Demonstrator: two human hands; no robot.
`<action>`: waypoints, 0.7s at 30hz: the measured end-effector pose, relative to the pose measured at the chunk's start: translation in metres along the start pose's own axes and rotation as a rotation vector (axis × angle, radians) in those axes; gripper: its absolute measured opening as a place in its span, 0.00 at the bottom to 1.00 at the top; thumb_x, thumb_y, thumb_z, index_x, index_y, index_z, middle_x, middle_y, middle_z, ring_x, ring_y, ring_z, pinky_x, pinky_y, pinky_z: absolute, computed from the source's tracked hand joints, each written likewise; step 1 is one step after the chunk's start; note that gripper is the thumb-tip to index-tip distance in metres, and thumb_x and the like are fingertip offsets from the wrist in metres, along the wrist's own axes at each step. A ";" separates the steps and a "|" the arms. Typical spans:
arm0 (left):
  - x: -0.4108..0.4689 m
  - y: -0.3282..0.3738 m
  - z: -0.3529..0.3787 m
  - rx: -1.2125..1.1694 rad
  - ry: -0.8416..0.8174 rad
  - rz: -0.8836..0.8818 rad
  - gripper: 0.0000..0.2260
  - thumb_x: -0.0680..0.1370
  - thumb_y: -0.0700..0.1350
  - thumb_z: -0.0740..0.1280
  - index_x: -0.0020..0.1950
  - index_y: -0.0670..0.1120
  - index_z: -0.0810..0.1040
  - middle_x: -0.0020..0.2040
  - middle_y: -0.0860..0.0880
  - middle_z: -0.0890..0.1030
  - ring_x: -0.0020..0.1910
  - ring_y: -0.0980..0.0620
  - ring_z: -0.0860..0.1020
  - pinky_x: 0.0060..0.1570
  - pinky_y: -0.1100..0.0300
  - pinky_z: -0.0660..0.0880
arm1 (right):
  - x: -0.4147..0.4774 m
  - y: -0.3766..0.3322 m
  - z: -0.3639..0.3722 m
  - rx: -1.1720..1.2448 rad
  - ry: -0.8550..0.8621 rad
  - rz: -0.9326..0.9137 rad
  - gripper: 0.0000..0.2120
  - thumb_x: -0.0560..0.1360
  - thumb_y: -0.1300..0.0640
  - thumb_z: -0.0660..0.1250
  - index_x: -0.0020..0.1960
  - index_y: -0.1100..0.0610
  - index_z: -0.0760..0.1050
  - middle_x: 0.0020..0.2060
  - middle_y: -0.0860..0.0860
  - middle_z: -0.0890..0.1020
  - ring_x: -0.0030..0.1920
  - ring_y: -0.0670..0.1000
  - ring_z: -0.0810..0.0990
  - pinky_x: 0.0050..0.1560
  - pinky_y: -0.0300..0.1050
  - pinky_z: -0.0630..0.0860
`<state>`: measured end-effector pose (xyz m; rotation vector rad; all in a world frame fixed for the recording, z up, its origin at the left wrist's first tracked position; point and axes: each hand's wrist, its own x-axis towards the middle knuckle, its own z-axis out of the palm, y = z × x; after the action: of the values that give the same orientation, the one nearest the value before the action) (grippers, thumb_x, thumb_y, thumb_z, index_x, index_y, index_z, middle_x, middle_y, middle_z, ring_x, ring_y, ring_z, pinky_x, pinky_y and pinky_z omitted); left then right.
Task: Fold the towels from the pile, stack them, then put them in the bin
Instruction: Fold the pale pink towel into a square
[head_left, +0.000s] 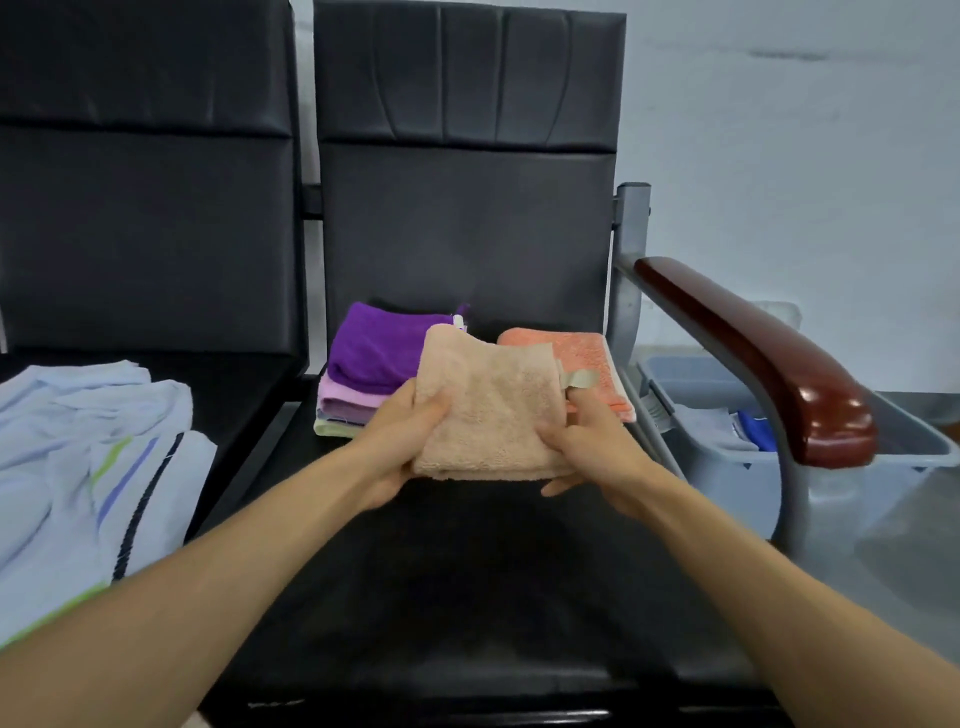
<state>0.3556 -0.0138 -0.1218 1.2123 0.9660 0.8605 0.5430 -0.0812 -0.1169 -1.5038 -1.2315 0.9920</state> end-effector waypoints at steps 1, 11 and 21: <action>0.008 0.006 0.007 0.050 -0.032 0.020 0.14 0.81 0.46 0.63 0.67 0.52 0.70 0.59 0.51 0.79 0.56 0.49 0.79 0.47 0.50 0.80 | 0.010 -0.001 -0.007 -0.021 0.048 -0.021 0.16 0.80 0.62 0.61 0.66 0.54 0.65 0.58 0.50 0.75 0.52 0.53 0.79 0.32 0.44 0.81; 0.122 0.012 0.072 0.362 0.024 0.266 0.35 0.73 0.37 0.73 0.73 0.50 0.58 0.60 0.51 0.73 0.58 0.52 0.75 0.56 0.55 0.77 | 0.103 0.014 -0.068 -0.228 0.411 -0.106 0.15 0.79 0.64 0.57 0.64 0.54 0.69 0.58 0.50 0.78 0.58 0.54 0.76 0.56 0.54 0.77; 0.172 -0.035 0.088 0.409 0.106 0.144 0.24 0.77 0.42 0.70 0.70 0.54 0.69 0.68 0.47 0.72 0.62 0.47 0.74 0.61 0.50 0.75 | 0.146 0.060 -0.069 -0.575 0.501 -0.021 0.15 0.80 0.59 0.58 0.65 0.63 0.68 0.62 0.61 0.75 0.62 0.61 0.73 0.57 0.48 0.69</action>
<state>0.5010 0.1086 -0.1725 1.6132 1.1901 0.8721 0.6485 0.0467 -0.1628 -2.0149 -1.2010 0.2029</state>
